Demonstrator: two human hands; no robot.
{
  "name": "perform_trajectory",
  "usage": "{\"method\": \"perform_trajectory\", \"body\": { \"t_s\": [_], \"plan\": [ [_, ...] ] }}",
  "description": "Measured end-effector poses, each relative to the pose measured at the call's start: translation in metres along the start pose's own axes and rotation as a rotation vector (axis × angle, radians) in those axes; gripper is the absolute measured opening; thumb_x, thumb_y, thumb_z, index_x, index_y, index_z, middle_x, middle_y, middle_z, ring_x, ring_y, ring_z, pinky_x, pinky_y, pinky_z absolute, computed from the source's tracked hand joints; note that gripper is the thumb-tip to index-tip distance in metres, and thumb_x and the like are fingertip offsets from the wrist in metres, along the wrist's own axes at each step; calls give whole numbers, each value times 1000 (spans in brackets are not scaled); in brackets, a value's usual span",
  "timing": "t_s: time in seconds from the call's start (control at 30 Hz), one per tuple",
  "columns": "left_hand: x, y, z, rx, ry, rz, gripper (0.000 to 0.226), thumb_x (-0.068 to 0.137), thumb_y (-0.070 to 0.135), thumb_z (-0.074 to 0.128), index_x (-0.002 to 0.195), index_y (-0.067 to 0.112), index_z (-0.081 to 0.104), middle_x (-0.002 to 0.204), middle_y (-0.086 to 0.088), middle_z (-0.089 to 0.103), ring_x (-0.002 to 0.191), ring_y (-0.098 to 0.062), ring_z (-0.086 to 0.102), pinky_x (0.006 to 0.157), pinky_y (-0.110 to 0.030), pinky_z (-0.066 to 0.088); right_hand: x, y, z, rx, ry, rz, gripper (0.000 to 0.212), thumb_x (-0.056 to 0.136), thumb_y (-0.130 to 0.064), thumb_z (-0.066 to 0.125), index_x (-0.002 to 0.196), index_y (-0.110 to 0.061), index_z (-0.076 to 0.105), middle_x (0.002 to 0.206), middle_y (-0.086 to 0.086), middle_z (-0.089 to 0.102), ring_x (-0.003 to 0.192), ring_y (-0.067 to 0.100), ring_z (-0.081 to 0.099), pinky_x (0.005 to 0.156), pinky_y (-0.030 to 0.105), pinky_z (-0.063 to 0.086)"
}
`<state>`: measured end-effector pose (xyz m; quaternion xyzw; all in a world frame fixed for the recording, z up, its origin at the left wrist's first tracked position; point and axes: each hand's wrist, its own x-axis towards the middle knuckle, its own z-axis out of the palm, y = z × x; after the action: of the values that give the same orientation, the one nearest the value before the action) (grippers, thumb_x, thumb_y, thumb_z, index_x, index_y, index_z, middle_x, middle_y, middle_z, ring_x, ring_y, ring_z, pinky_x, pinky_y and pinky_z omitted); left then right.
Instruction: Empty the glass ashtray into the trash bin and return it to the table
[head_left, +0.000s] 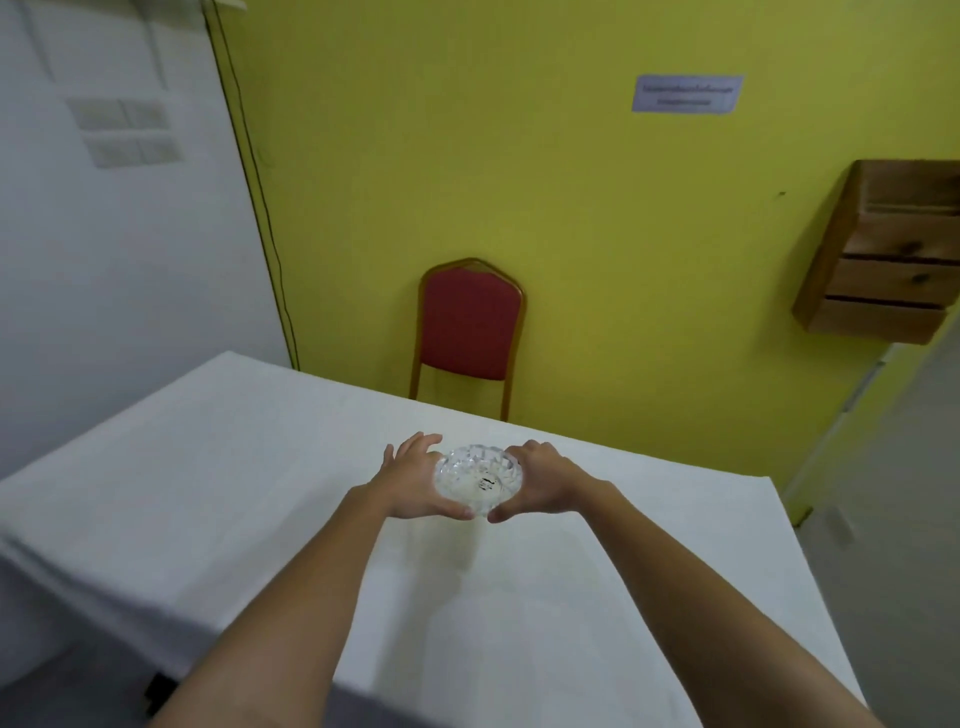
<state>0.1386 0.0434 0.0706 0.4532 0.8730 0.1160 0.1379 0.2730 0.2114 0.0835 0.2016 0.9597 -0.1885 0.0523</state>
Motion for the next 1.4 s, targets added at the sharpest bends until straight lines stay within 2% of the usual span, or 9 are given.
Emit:
{"method": "perform_trajectory", "body": {
  "t_s": [0.17, 0.37, 0.87, 1.13, 1.23, 1.4],
  "plan": [
    [12, -41, 1, 26, 5, -68, 104, 59, 75, 69, 140, 14, 47, 160, 0, 15, 150, -21, 4, 121, -51, 5, 39, -21, 17, -15, -13, -46, 88, 53, -66, 78, 126, -24, 51, 120, 7, 52, 116, 25, 44, 97, 44, 46],
    [27, -85, 7, 44, -40, -64, 104, 59, 74, 70, 141, 15, 45, 162, 1, 13, 151, -22, 3, 121, -51, 4, 74, -40, 47, -62, -28, -15, 93, 54, -69, 75, 130, -26, 46, 125, 5, 51, 119, 24, 44, 98, 42, 44],
    [79, -176, 26, 14, -163, 153, 102, 62, 65, 75, 140, 12, 39, 163, 0, 4, 151, -23, -2, 121, -51, 0, 117, -97, 114, -31, 41, 323, 101, 54, -63, 78, 137, -22, 37, 135, 0, 47, 125, 23, 42, 102, 41, 39],
    [85, -187, 39, 22, -181, 196, 105, 62, 68, 72, 142, 11, 36, 163, -1, 2, 151, -22, -2, 122, -52, 2, 119, -103, 126, -35, -7, 392, 101, 57, -59, 80, 139, -20, 34, 138, 1, 44, 127, 25, 41, 103, 42, 38],
    [86, -187, 40, 32, -199, 181, 112, 63, 69, 71, 148, 11, 27, 163, -2, 1, 151, -23, -4, 121, -52, 0, 119, -103, 129, 1, -15, 418, 110, 58, -58, 80, 145, -19, 26, 144, 2, 40, 132, 26, 37, 107, 43, 35],
    [82, -184, 23, 72, -338, 171, 123, 71, 71, 63, 155, 9, -2, 164, -7, -10, 151, -24, -13, 121, -52, -6, 117, -107, 121, 40, -94, 424, 118, 66, -51, 80, 153, -13, 9, 158, 7, 22, 144, 30, 22, 115, 50, 27]
  ]
}}
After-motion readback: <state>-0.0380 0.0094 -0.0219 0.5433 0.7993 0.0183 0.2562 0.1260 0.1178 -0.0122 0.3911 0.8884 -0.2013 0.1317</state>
